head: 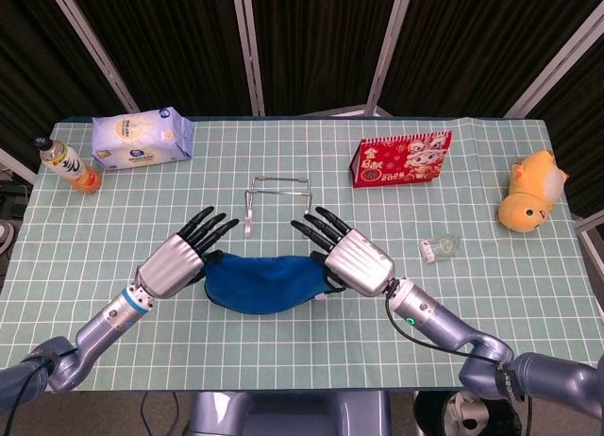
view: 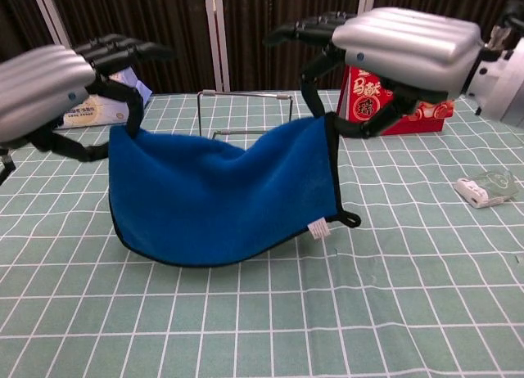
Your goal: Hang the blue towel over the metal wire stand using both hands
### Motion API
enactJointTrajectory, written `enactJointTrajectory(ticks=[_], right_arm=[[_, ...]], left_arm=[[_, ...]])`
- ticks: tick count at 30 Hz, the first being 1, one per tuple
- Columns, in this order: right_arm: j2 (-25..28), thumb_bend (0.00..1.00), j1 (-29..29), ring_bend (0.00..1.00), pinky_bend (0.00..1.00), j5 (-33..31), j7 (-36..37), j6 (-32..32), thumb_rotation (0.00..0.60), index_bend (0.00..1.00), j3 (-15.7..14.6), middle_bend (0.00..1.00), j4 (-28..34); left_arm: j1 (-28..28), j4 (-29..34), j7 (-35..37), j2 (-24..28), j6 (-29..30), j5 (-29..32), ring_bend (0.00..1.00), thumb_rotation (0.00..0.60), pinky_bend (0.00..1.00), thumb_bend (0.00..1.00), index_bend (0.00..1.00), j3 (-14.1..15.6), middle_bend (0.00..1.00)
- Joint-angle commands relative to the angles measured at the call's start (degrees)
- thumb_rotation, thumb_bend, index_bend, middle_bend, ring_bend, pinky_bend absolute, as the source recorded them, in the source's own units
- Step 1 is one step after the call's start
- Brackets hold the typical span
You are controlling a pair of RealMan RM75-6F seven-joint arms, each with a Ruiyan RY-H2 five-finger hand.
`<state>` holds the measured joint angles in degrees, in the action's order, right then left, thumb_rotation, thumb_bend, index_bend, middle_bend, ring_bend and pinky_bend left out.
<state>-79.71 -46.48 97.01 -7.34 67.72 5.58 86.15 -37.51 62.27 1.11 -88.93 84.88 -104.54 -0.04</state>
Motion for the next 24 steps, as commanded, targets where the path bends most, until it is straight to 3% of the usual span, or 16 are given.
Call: enactJointTrajectory(ticks=[1, 8, 16, 24], right_arm=[[0.8, 0.5, -0.6, 0.0, 0.0, -2.5, 0.1, 0.4, 0.6, 0.67, 3.1, 0.04, 1.1], [1.8, 0.5, -3.1, 0.0, 0.0, -9.8, -2.0, -2.4, 0.6, 0.67, 9.9, 0.04, 2.4], [-0.4, 0.5, -6.6, 0.0, 0.0, -19.4, -5.0, -6.2, 0.6, 0.67, 15.7, 0.05, -0.6], [-4.2, 0.5, -8.8, 0.0, 0.0, -23.2, -3.1, -9.5, 0.6, 0.67, 15.9, 0.05, -8.4]], left_arm=[[-1.5, 1.9, -1.7, 1.5, 2.0, 1.1, 0.0, 0.6, 0.0, 0.53, 0.86, -3.7, 0.0], [-4.7, 6.7, -4.4, 5.6, -1.4, 5.3, 0.0, 0.6, 0.0, 0.53, 0.86, -9.4, 0.0], [-8.6, 8.4, -5.8, 7.4, -7.6, 12.1, 0.0, 0.6, 0.0, 0.53, 0.86, -15.2, 0.0], [-11.2, 1.7, -3.5, 4.4, -11.3, 16.0, 0.0, 0.6, 0.0, 0.53, 0.86, -16.6, 0.0]])
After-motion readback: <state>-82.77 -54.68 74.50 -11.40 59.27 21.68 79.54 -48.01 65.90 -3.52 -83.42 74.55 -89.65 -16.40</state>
